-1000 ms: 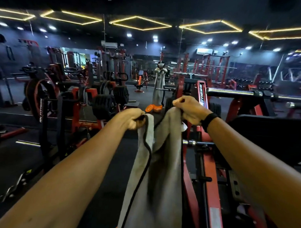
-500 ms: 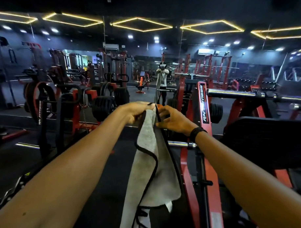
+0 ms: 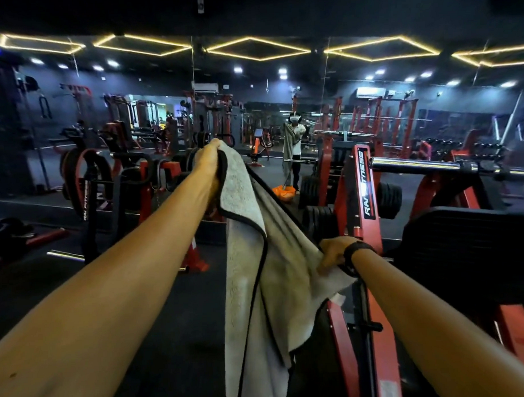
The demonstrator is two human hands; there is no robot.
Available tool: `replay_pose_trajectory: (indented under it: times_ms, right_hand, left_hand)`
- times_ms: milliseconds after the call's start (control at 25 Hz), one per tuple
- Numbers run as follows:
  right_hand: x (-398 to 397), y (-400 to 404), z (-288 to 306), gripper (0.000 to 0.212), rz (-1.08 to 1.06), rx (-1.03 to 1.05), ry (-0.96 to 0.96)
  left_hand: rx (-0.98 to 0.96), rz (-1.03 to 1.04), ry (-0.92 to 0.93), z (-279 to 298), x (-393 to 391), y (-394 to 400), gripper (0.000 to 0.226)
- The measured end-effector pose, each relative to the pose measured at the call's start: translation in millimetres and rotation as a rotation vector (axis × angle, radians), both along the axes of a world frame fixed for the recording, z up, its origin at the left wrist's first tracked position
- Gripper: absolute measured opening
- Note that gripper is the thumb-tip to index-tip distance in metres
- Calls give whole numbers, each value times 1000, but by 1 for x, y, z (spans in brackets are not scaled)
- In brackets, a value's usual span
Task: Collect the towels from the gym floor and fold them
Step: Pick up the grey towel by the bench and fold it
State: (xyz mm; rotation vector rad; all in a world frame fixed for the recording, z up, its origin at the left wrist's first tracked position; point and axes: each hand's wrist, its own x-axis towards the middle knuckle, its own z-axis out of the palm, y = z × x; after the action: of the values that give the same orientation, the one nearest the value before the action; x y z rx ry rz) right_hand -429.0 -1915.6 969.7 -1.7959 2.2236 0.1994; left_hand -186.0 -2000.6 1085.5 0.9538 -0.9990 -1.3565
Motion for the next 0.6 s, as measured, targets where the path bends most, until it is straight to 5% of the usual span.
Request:
replay_pose_trajectory:
  times_ms: [120,320,480,600]
  right_hand:
    - [-2,-2,4,19,-3,-92,-80]
    - [40,-20,34,16,-71,-518,-1231]
    - [76,-15,44,13,243,-651,-1389]
    - [86,-7,49,12,262,-612,-1474]
  left_hand:
    - [71,115,-50,-1,-1,-12,43]
    - [58,170,-157,-26,-24,-3,40]
    - [56,236,-59,-36,-44,3,34]
    - [88,359,-130,-40,-50,8,39]
